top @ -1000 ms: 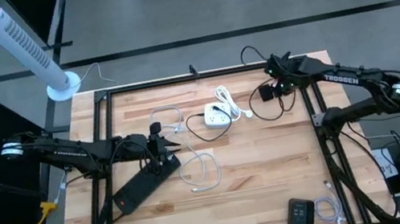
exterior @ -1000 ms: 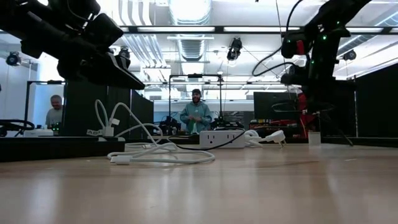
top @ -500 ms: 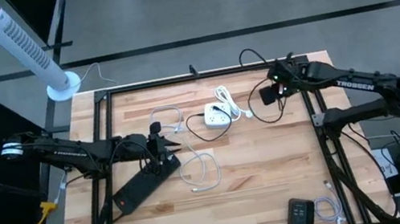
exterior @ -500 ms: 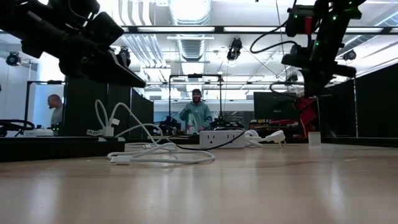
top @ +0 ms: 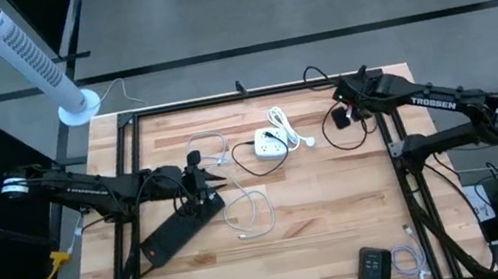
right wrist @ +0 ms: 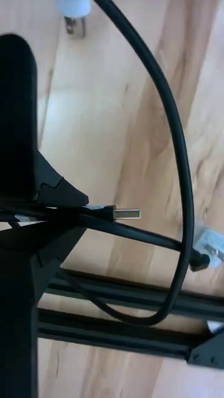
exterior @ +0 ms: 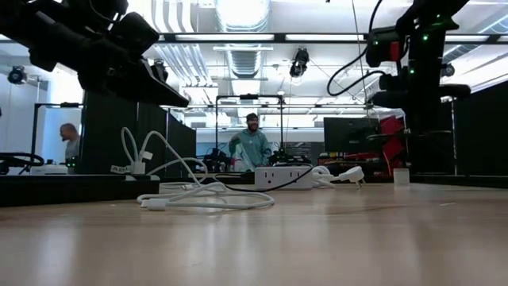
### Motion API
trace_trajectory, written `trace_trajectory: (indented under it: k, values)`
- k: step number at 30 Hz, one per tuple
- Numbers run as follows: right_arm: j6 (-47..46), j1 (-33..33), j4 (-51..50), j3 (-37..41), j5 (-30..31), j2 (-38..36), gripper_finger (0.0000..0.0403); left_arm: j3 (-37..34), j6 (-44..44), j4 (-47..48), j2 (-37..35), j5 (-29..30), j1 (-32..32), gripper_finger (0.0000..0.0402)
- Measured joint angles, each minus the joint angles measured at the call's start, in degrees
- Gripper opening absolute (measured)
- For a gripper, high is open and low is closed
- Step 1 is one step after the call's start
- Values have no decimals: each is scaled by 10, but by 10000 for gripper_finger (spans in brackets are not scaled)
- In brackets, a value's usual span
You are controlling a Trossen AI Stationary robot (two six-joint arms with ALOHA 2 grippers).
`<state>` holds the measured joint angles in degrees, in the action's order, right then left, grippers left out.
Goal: Insert USB
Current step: Insert the black charger cable into the white charger adapter
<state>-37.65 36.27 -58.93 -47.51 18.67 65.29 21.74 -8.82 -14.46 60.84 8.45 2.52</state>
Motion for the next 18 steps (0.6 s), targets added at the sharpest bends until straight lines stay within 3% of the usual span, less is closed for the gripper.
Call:
trace_trajectory:
  k: [7, 15, 18]
  values:
    - [24, -37, 5, 0, -72, -4, 16, 0, 3, 5, 0, 0, 0, 63]
    - [-67, -42, -82, 2, 69, -14, 16, 0, 5, 5, 0, 0, 0, 63]
    - [-70, -40, -68, 14, 84, -14, 16, 0, 5, 8, 0, 0, 0, 63]
